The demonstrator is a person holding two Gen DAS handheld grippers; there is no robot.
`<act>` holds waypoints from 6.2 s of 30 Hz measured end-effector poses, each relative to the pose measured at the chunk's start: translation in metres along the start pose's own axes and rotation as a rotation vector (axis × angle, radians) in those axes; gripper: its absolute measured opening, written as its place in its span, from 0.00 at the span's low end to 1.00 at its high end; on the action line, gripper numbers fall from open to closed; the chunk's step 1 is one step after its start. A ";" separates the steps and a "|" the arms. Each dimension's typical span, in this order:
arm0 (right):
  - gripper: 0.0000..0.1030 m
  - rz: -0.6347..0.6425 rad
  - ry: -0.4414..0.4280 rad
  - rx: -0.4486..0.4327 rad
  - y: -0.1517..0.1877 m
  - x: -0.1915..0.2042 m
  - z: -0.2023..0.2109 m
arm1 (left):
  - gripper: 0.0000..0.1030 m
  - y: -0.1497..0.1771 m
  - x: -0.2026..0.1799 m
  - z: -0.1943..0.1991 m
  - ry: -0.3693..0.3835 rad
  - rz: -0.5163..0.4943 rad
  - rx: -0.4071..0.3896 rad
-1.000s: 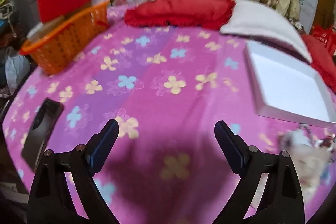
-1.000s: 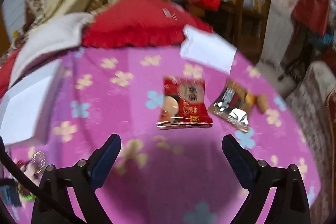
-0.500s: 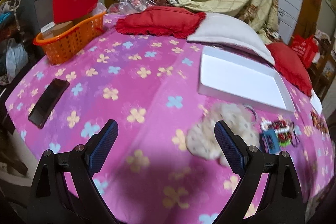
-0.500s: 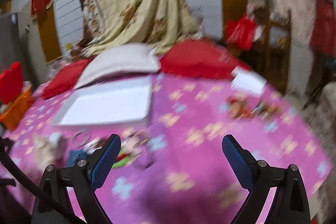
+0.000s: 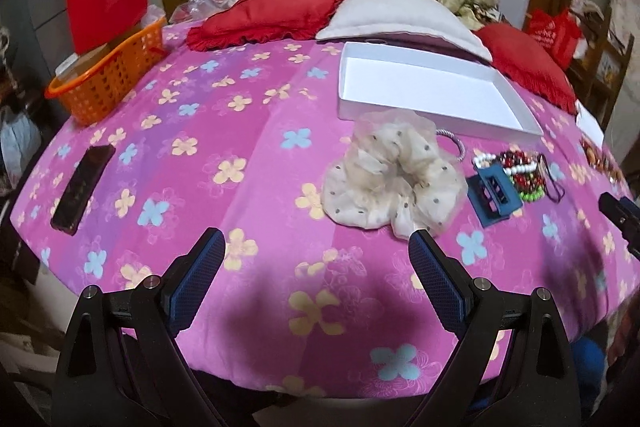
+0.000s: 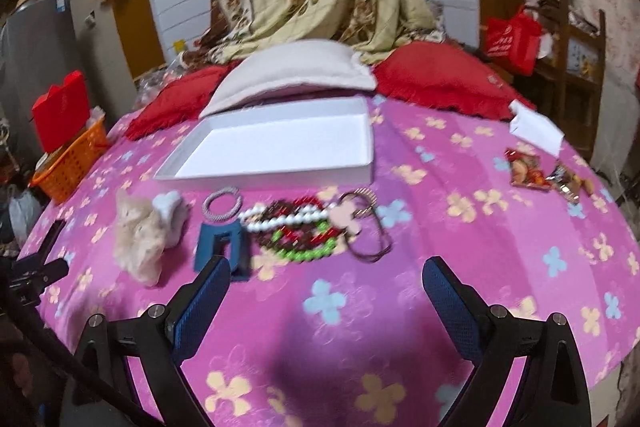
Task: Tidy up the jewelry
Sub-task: 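Move both tools toward the cream scrunchie and blue claw clip, then grasp the cream polka-dot scrunchie with the left tool while the right tool grasps the blue claw clip, then carry the scrunchie into the white tray with the left tool while the right tool drops the clip there, then move both tools back toward the remaining accessories beside the tray, then grasp the grey fuzzy scrunchie with the left tool while the right tool grasps the Mickey hair tie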
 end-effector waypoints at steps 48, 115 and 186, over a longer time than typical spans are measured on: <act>0.45 0.181 -0.159 0.178 0.010 0.120 -0.076 | 0.09 -0.029 -0.010 -0.124 0.355 0.071 0.186; 0.63 0.103 -0.198 0.282 -0.083 0.176 -0.186 | 0.52 -0.135 0.026 -0.076 0.310 0.175 -0.018; 0.30 -0.107 -0.248 0.127 -0.021 -0.003 -0.073 | 0.23 -0.039 -0.062 -0.098 0.377 0.061 0.137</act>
Point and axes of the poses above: each gripper's, at about its wrist camera, not at the fingertips, and z roughly against the way its jaws point, x to its left, y to its underside, the point moved 9 cm from there along -z, roughly the way its jaws point, and after that the axes turned 14 degrees about y, right-handed, at the moved point
